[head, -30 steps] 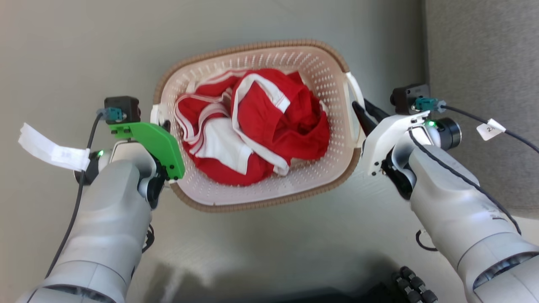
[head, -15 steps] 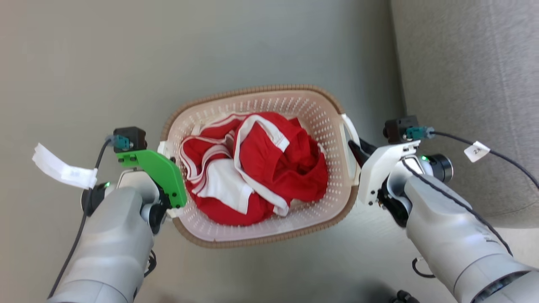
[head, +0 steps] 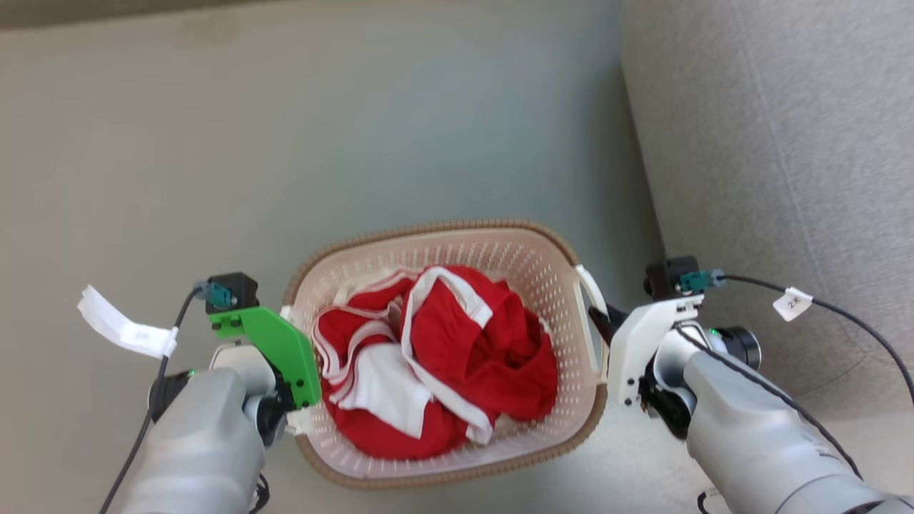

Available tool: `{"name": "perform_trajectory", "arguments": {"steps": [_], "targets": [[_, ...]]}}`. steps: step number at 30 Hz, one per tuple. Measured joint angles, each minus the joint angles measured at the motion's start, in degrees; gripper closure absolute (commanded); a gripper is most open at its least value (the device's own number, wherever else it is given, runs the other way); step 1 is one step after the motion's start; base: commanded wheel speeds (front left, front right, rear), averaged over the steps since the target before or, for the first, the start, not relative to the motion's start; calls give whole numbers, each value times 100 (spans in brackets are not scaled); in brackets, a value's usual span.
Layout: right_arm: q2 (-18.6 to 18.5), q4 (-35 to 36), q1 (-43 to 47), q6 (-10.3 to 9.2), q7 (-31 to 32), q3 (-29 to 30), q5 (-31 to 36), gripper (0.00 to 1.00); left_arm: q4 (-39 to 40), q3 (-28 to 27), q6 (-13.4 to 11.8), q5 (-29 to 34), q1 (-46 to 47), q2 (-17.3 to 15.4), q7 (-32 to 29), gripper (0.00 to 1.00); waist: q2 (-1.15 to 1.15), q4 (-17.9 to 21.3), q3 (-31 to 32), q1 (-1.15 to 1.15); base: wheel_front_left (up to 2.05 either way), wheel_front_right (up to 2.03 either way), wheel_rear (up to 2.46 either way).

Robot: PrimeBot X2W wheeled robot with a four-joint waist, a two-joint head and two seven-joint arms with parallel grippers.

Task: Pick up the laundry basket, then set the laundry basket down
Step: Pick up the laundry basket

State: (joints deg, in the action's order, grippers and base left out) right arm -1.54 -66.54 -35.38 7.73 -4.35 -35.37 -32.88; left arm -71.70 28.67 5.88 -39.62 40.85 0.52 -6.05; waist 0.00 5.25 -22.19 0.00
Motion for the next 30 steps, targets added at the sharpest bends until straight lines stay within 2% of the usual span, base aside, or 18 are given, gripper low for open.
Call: {"name": "perform_trajectory", "arguments": {"steps": [30], "targets": [[26,-37,840,0,1090,-515,-656,100,-176,86,49,-403,-1049,10,-746,100,0,102,2132,0,0,0,0]]}}
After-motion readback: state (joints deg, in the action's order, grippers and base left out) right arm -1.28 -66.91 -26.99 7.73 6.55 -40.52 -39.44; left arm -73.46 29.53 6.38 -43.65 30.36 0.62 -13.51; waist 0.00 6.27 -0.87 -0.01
